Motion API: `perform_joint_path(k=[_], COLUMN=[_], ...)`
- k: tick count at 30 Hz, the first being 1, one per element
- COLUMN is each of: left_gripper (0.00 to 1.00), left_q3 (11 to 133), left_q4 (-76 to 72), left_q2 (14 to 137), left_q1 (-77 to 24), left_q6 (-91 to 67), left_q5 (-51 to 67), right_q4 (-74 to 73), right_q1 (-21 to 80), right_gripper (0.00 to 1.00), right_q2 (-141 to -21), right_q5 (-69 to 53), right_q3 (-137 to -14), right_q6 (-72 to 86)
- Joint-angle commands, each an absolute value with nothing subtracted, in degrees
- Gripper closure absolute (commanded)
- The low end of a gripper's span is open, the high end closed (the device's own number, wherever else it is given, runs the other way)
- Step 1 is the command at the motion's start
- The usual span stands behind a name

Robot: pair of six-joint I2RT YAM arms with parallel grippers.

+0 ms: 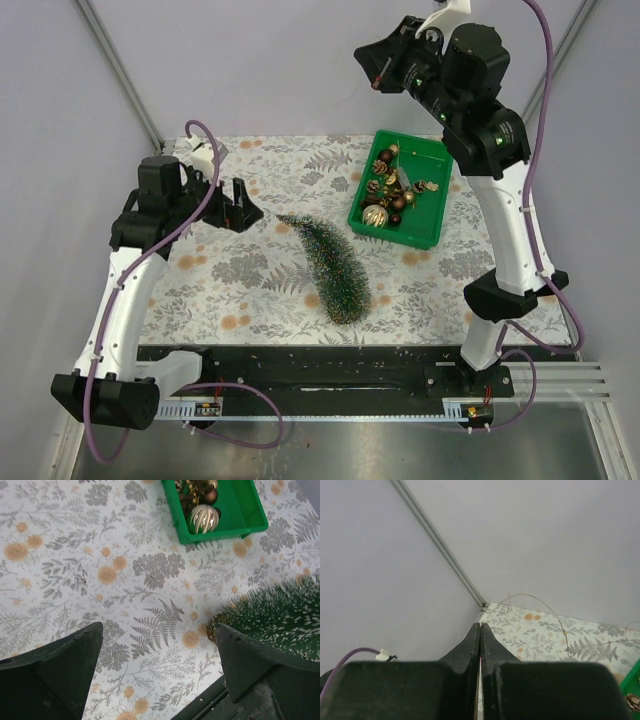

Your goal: Decorate the small christmas tree

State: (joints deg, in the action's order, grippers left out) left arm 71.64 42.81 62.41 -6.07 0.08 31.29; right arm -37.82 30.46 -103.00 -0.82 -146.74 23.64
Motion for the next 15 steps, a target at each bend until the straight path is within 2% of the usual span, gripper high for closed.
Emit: perform_joint_path(k=[1, 7, 15], left_gripper=[0.01, 0.01, 0.01], left_q3=[77.1, 82.8, 80.4], left_q4=[37.5, 34.6, 21.5], left_q2=[62.9, 64.4, 67.9], left_q1=[-6.2, -6.2, -10.7], left_q6=[-2.0, -3.7, -8.3], left_q5=[29.2, 29.5, 29.5], right_q4=[-42.0, -37.4, -28.4], right_q1=[32.7, 34.5, 35.6], right_gripper=[1.0, 1.0, 1.0], right_q2=[-104.1, -101.1, -96.1], right_q5=[-4.0, -11.3, -22.3], right_q3=[-154.7, -151.9, -149.9], right_q6=[18.5, 16.4, 16.1])
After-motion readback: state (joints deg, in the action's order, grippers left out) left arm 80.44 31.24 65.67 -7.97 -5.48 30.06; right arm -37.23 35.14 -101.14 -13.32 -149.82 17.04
